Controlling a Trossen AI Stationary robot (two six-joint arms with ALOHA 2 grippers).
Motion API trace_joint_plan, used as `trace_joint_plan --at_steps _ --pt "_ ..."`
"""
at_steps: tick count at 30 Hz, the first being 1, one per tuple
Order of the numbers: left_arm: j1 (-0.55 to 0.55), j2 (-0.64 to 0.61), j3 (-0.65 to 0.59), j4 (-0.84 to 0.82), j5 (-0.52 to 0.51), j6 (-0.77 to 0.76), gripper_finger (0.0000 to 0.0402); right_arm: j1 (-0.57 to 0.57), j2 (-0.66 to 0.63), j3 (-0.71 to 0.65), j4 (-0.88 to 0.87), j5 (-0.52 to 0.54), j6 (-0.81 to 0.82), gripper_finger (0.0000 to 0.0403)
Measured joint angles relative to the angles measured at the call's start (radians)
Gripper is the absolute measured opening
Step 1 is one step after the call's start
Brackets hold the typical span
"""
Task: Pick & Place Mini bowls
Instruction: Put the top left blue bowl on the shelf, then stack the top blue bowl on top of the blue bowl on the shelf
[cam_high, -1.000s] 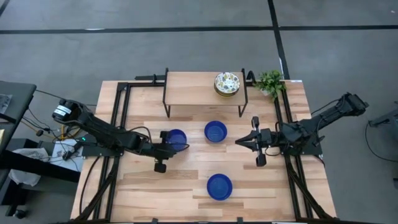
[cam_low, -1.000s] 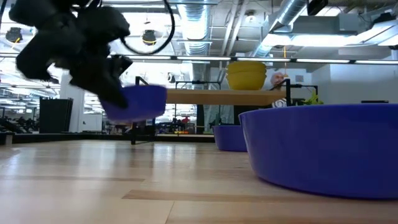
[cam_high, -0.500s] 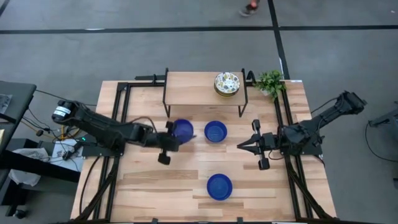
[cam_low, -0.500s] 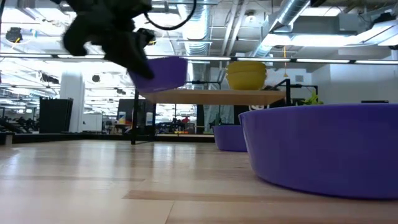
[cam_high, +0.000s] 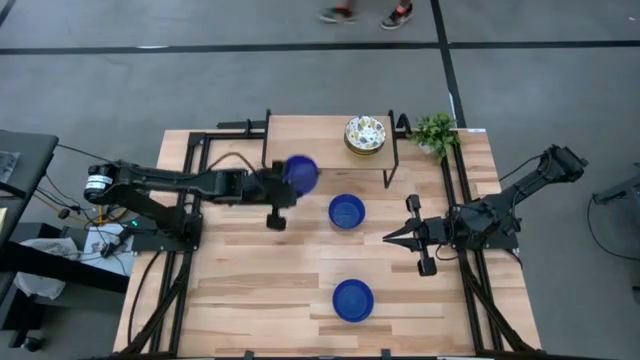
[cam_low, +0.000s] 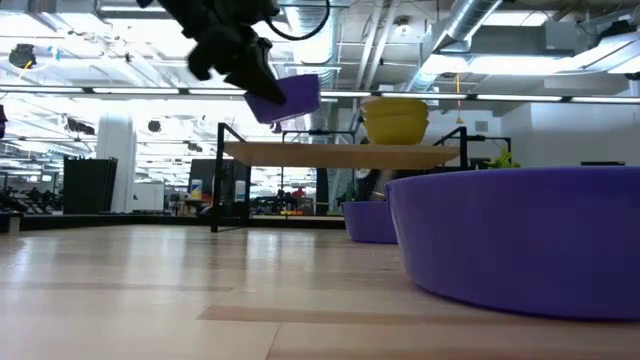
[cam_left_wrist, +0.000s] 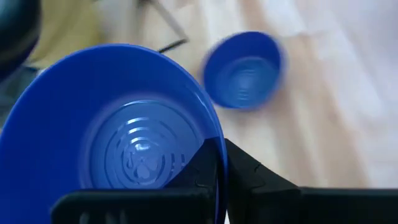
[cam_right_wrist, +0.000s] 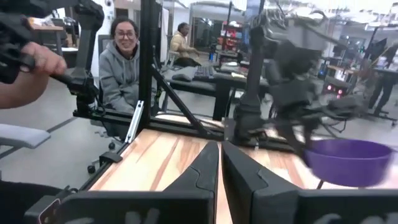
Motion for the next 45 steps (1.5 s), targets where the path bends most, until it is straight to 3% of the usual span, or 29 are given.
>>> trace_joint_plan --at_steps 5,13,18,27,39,45 --pt "0.154 0.0 0.047 -0.001 0.011 0.021 0.0009 -0.011 0.0 0.0 0.058 -0.001 -0.029 0.0011" --pt "0.414 0.035 0.11 -0.018 0.216 -0.008 0.0009 -0.089 0.0 0.0 0.063 -0.001 -0.028 0.0011" --pt "0.5 0.105 0.154 -0.066 0.308 -0.011 0.001 -0.142 0.0 0.0 0.063 -0.001 -0.027 0.0011" --pt "0.491 0.153 0.164 -0.073 0.323 -0.003 0.004 -0.172 0.0 0.0 0.052 -0.001 -0.027 0.0011" --pt "0.473 0.144 0.165 -0.078 0.267 -0.024 0.0137 -0.168 0.0 0.0 0.015 -0.002 -0.018 0.0011" --pt "0.423 0.126 0.165 -0.074 0.207 0.061 0.0179 -0.168 0.0 0.0 0.003 -0.001 -0.018 0.0011"
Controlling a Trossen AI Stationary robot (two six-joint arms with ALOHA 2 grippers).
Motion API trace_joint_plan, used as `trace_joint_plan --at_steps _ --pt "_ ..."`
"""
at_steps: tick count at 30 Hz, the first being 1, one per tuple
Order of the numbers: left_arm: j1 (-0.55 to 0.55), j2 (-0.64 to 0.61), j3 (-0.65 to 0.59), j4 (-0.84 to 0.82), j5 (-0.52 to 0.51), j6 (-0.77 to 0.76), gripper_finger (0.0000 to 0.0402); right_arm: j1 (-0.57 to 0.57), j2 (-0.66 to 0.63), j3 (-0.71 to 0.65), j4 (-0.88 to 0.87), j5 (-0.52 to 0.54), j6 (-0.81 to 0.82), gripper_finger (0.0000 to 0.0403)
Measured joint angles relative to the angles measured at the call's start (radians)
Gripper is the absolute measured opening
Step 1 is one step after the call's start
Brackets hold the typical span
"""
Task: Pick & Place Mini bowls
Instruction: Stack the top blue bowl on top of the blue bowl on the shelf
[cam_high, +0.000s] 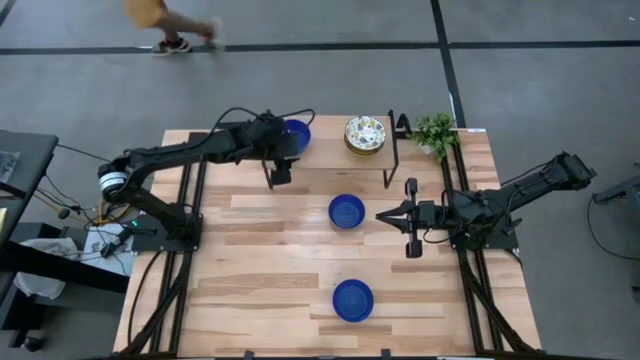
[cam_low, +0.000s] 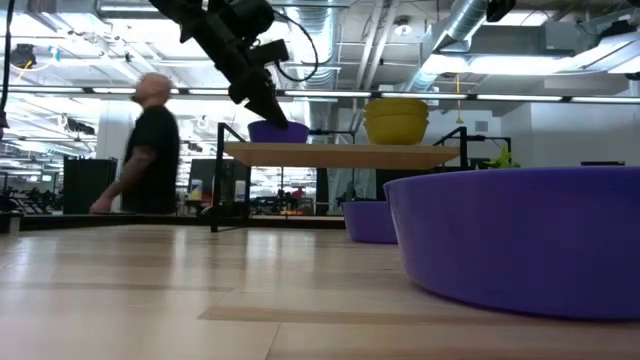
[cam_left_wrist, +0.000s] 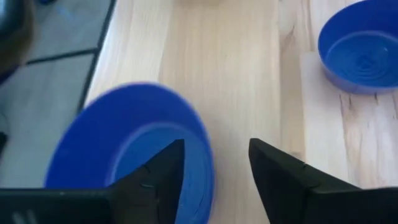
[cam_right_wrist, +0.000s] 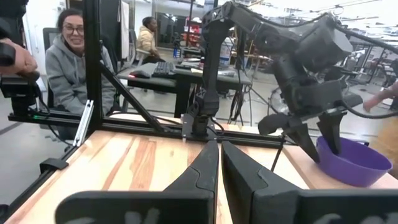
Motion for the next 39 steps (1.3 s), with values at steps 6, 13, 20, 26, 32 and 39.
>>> trace_joint_plan --at_steps 6,13,20,26,32,39 --pt "-0.056 -0.033 0.0 0.008 -0.06 0.069 0.0193 0.001 0.0 0.0 0.0 -0.001 0.0 0.0011" --pt "-0.193 -0.054 0.0 0.01 0.072 0.177 0.018 0.022 0.0 0.0 0.0 -0.002 0.0 0.0011" --pt "-0.402 0.048 0.0 0.02 0.13 0.278 0.0162 0.038 0.0 0.0 0.001 -0.002 0.0 0.0011" --pt "-0.493 0.212 -0.002 0.111 0.021 0.257 0.0159 0.057 0.0 0.0 0.0 -0.002 0.0 0.0011" --pt "-0.491 0.321 -0.002 0.255 0.002 0.319 0.0159 0.08 0.0 0.0 0.0 -0.002 0.0 0.0011" --pt "-0.476 0.412 -0.001 0.311 0.003 0.381 0.0159 0.106 0.0 0.0 -0.003 -0.001 -0.009 0.0011"
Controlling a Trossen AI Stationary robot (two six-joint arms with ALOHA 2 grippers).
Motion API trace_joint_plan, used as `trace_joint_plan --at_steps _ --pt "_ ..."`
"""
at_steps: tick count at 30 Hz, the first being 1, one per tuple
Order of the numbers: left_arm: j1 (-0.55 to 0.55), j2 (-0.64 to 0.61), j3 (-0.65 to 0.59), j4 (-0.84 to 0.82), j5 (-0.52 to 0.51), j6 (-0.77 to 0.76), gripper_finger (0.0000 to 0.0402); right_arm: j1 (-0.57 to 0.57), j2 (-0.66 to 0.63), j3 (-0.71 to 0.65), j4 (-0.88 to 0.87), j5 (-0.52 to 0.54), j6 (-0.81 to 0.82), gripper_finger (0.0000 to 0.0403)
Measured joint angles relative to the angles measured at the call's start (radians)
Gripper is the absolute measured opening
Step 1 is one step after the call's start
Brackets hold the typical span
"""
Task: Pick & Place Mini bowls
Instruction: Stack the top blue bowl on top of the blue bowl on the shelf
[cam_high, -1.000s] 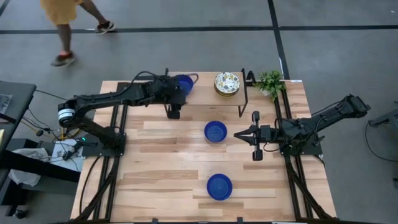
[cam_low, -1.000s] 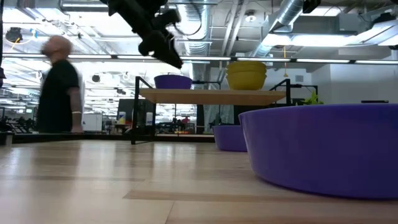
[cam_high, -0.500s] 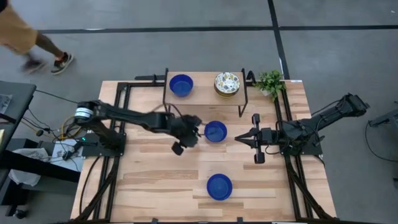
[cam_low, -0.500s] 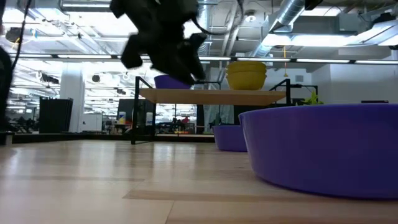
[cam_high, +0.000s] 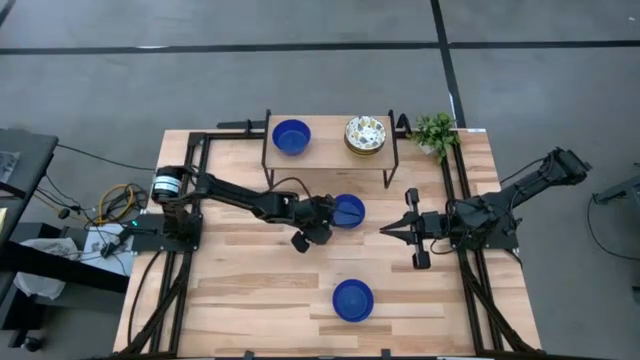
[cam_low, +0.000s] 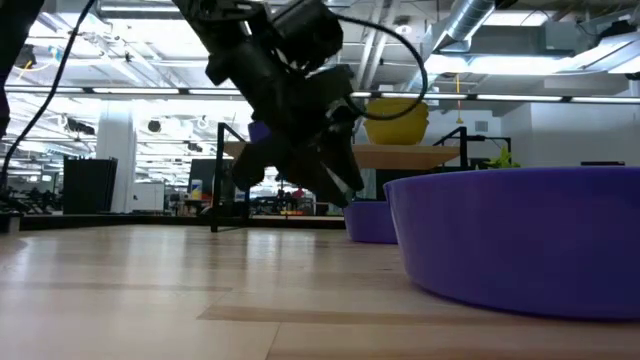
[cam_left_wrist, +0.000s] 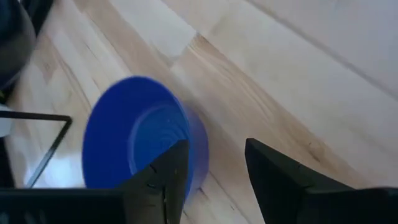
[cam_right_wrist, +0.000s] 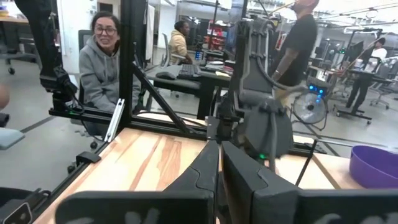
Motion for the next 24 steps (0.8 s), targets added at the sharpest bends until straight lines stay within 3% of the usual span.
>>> trace_joint_plan --at_steps 24 --pt "0.062 0.077 0.0 0.059 0.056 -0.054 0.0158 0.0 0.0 0.0 -0.005 0.0 0.008 0.0011"
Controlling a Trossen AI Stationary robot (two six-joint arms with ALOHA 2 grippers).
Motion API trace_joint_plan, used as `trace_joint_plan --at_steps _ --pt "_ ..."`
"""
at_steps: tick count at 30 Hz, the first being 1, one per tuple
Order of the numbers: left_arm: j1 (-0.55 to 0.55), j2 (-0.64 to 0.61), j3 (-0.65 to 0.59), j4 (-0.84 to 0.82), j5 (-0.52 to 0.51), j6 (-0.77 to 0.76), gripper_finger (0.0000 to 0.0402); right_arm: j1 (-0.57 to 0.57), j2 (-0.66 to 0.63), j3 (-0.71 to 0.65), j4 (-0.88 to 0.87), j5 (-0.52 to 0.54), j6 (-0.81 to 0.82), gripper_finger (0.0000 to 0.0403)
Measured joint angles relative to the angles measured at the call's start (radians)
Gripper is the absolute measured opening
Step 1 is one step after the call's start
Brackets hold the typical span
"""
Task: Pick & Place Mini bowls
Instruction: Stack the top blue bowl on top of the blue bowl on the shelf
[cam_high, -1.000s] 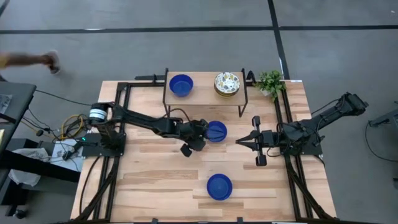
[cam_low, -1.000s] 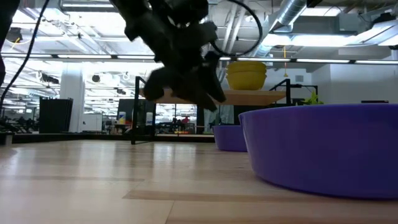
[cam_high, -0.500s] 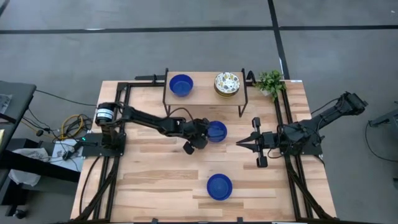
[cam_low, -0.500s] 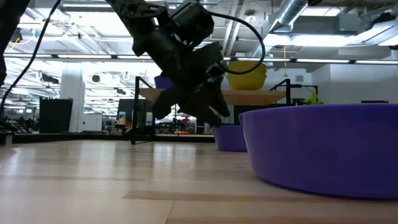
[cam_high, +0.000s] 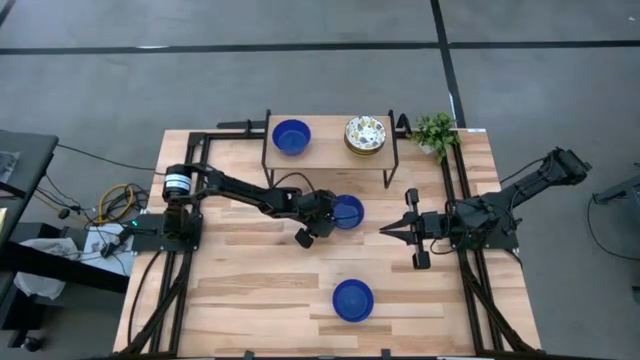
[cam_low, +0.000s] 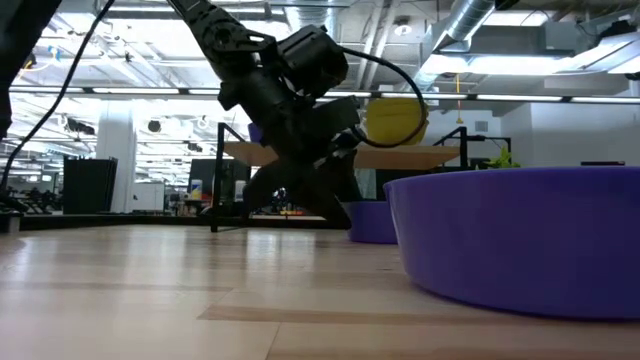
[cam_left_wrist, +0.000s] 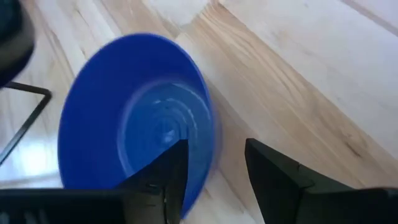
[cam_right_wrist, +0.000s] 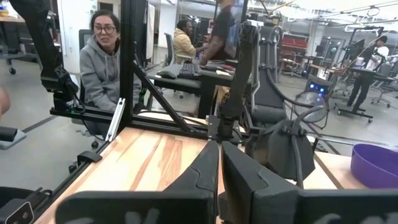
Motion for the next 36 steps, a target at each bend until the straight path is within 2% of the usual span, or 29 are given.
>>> trace_joint_plan --at_steps 2,5,11,15,27,32,36 --pt "-0.002 0.001 0.0 -0.006 0.001 -0.003 0.015 0.0 0.0 0.0 -0.003 0.0 0.0 0.0011" --pt "-0.006 0.001 0.0 -0.005 0.001 -0.029 0.0118 0.0 0.0 0.0 -0.007 0.0 0.0 0.0011" --pt "-0.012 -0.011 0.0 -0.028 0.0 -0.118 0.0013 0.0 0.0 0.0 -0.007 0.0 0.0 0.0011" --pt "-0.035 -0.049 -0.001 -0.069 -0.013 -0.182 0.001 0.0 0.0 0.0 -0.008 0.0 0.0 0.0011" --pt "-0.102 -0.211 -0.001 -0.137 -0.031 -0.193 0.0008 0.0 0.0 0.0 -0.006 0.001 0.001 0.0011" --pt "-0.154 -0.321 -0.001 -0.281 -0.228 -0.185 0.0008 0.0 0.0 0.0 -0.006 0.001 0.002 0.0011" --pt "-0.184 -0.457 -0.001 -0.332 -0.317 -0.182 0.0008 0.0 0.0 0.0 -0.006 0.001 0.001 0.0011"
